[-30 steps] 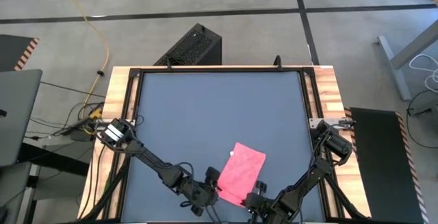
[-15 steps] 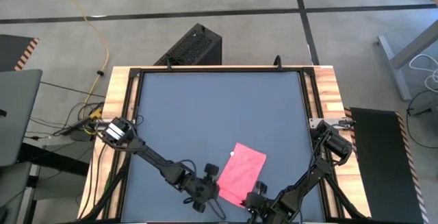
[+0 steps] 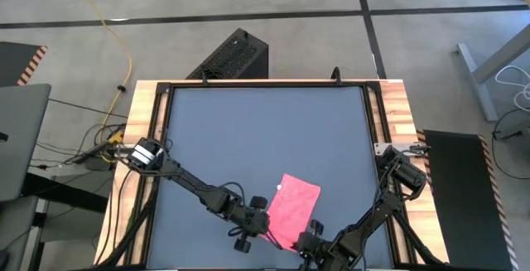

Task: Roll towel
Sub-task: Roll the microfiber towel

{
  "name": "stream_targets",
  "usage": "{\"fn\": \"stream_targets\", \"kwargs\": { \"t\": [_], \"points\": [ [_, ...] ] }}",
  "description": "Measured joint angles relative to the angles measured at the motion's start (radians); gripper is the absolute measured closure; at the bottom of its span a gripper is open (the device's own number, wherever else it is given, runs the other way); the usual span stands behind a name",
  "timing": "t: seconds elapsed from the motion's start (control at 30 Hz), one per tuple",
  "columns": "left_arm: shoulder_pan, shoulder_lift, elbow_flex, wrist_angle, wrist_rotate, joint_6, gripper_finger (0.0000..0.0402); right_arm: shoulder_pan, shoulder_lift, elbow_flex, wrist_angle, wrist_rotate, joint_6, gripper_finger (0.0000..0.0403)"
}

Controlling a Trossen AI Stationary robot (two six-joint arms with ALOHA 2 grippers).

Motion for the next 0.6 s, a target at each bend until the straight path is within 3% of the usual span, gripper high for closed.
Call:
{"fn": "stream_targets", "kwargs": {
  "t": [0.37,0.6],
  "points": [
    [0.027,0.0,0.0,-0.018,0.078,-0.034,0.0401,0.0,-0.004,0.0,-0.006,-0.002,0.055,0.0313],
    [0.032,0.0,0.0,-0.041,0.097,-0.043,0.0401,0.0,-0.081,0.0,-0.119,-0.018,0.051,0.0278]
  ]
}}
